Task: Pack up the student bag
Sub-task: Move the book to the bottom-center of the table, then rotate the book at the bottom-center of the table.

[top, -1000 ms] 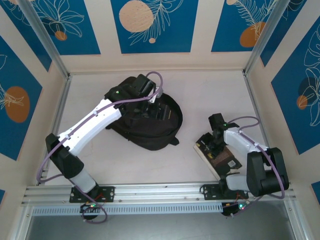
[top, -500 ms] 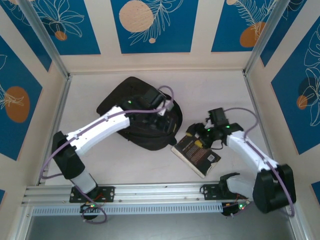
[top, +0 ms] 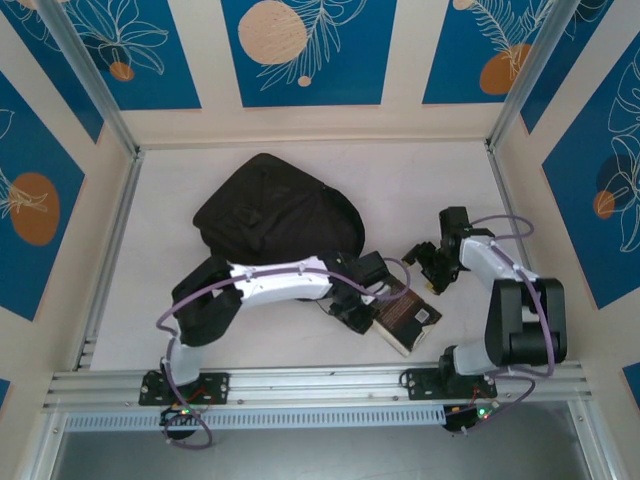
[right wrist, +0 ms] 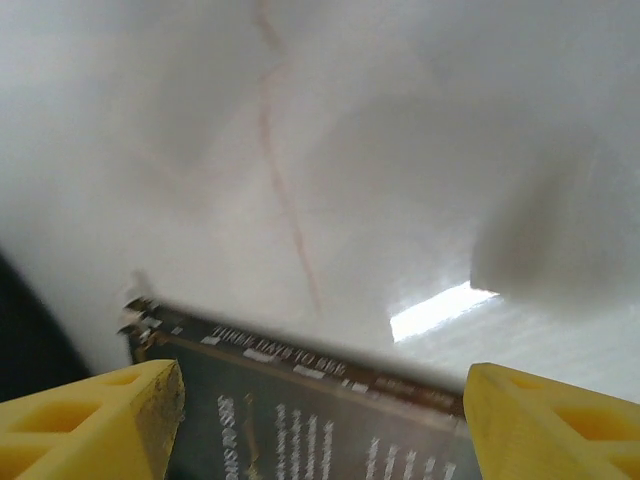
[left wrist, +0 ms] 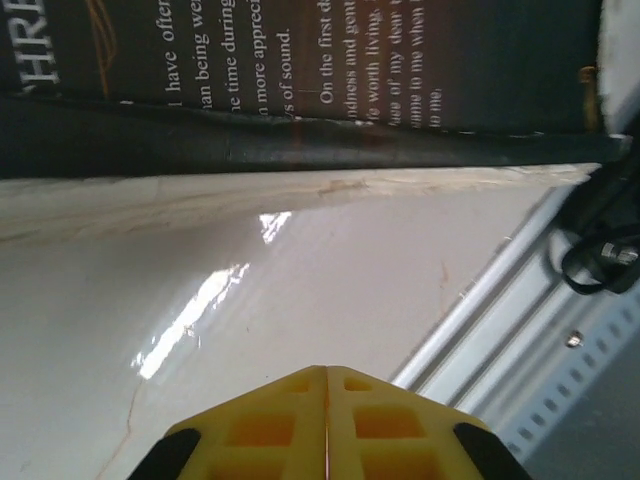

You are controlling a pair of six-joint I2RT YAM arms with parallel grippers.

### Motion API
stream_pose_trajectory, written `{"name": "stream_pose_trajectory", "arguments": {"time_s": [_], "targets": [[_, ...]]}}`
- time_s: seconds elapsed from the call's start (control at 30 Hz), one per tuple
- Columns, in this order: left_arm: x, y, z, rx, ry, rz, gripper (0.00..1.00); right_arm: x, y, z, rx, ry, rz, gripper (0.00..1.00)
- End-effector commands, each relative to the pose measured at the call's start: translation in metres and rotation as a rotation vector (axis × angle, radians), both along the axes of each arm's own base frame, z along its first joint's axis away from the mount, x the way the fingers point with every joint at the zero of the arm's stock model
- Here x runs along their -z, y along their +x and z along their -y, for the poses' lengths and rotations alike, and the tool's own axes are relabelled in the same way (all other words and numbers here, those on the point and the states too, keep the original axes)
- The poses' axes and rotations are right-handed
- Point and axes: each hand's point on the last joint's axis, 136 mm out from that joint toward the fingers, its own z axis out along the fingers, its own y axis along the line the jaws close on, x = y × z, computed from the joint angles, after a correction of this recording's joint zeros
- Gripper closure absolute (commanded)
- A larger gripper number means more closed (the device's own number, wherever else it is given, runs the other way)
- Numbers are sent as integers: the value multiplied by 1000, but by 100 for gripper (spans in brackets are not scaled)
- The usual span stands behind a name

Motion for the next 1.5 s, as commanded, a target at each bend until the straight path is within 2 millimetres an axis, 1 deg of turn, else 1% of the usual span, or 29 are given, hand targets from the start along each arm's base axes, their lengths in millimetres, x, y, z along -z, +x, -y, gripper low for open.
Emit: {"name": "stream_pose_trajectory", "arguments": {"time_s": [0.0,0.13,0.37,0.5,0.7,0.83,0.93,1.07,1.17,1.23,1.33,1.47], "targets": [[13,17,7,-35,5,58,95,5,-4,4,16,55,-43,25],[25,32,9,-43,49,92,95,13,-14,-3,28,97,-85,25],[38,72,-3,-147,71,95,94,17,-38,-12,33,141,-96,25],[32,92,2,-181,34,82,93,14,-46,-23,18,178,-89,25],[28,112,22,-183,11,64,89,3,-64,-54,-3,240,-96,25],[18,122,31,-213,-25,20,88,-5,-77,-74,-40,283,-78,25],[9,124,24,-225,-28,16,85,-7,-82,-70,-63,240,-52,25],[6,110,2,-243,-6,3,84,-5,-85,-61,-110,167,-35,27],[15,98,-17,-263,23,-16,84,2,-87,-57,-124,141,-34,28],[23,92,-26,-275,44,-28,85,5,-89,-55,-127,128,-41,28],[32,85,-30,-283,54,-51,85,11,-94,-50,-139,84,-56,28],[30,85,-27,-279,51,-51,86,15,-96,-48,-178,55,-50,28]]}}
